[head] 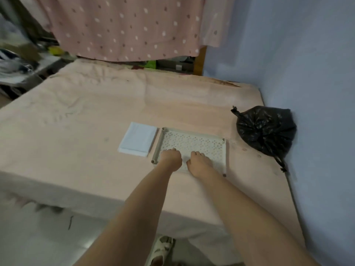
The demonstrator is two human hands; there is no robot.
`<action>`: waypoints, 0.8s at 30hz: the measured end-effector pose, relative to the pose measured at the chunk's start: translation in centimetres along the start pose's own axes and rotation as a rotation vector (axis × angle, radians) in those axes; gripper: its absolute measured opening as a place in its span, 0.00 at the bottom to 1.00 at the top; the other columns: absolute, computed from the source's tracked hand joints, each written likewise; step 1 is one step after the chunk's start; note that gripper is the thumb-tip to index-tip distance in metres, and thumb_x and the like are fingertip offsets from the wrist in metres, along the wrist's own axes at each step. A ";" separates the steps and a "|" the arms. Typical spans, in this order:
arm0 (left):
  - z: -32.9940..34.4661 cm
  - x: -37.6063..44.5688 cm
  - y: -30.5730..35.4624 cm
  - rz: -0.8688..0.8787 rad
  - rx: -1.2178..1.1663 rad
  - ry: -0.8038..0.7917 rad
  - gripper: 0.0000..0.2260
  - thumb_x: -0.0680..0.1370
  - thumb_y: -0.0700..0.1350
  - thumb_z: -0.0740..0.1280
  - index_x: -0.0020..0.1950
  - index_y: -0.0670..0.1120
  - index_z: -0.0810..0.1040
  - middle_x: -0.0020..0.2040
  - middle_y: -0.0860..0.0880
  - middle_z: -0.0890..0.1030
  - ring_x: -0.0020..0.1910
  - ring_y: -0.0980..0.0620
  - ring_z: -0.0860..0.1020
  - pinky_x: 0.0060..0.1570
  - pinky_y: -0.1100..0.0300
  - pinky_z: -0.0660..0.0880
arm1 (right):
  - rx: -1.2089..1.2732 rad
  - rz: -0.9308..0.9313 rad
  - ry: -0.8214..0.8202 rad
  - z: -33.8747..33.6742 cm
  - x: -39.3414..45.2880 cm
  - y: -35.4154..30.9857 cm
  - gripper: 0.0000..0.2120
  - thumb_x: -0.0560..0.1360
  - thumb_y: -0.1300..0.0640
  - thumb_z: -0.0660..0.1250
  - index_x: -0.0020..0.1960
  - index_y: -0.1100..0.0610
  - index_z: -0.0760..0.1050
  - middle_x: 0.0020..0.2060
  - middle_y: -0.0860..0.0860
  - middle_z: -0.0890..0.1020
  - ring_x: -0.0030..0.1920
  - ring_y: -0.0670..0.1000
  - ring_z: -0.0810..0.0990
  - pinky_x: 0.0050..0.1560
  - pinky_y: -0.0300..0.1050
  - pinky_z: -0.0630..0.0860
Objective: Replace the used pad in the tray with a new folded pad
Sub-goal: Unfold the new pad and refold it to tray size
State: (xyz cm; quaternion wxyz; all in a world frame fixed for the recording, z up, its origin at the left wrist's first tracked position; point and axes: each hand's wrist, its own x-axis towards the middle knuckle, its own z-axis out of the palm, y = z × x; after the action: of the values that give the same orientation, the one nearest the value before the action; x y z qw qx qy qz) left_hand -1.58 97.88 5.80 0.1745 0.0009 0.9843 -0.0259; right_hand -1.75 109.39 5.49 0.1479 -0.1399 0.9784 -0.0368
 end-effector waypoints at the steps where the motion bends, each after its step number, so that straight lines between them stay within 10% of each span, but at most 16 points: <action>1: 0.2 -0.6 -1.3 -0.032 -0.011 0.003 0.16 0.79 0.39 0.54 0.65 0.41 0.70 0.64 0.43 0.73 0.61 0.45 0.73 0.58 0.53 0.70 | -0.002 -0.031 -0.006 0.0 0.0 -1.2 0.19 0.80 0.53 0.51 0.68 0.61 0.64 0.66 0.58 0.71 0.64 0.57 0.69 0.60 0.51 0.68; 24: 3.7 -1.1 -21.7 -0.120 -0.142 0.015 0.14 0.79 0.42 0.54 0.63 0.40 0.70 0.63 0.43 0.71 0.61 0.44 0.71 0.55 0.54 0.68 | 0.001 -0.059 -0.107 2.0 4.7 -19.4 0.18 0.81 0.54 0.51 0.67 0.61 0.64 0.66 0.58 0.69 0.65 0.58 0.68 0.59 0.52 0.68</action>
State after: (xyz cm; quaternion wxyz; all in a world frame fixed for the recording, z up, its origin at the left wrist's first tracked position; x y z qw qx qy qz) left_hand 0.54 76.03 3.81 0.1647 -0.0703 0.9833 0.0334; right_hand -0.38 89.45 4.47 0.1991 -0.1702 0.9645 -0.0339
